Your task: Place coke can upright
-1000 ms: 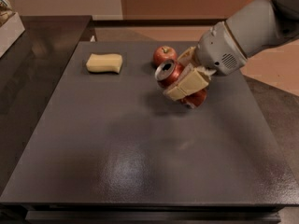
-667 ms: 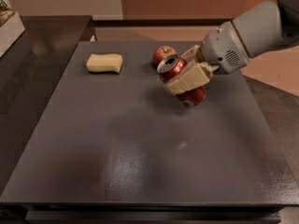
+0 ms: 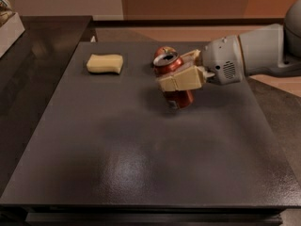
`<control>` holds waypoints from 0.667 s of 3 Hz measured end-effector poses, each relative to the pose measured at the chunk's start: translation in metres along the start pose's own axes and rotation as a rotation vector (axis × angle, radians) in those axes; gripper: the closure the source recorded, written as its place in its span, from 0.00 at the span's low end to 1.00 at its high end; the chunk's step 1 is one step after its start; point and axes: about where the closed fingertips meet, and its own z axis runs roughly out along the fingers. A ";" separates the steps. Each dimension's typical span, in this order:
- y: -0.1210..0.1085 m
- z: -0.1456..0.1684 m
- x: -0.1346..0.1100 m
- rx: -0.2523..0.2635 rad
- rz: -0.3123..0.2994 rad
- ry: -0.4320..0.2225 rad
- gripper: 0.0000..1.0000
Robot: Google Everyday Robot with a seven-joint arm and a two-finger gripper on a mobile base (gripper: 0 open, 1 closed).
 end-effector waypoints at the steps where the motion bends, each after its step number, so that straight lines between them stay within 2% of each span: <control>1: 0.003 0.010 -0.002 0.040 0.022 -0.113 1.00; 2: 0.007 0.021 -0.003 0.063 0.041 -0.202 1.00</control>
Offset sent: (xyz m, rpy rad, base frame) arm -0.0018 0.0275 -0.0130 0.2936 -0.0438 -0.1528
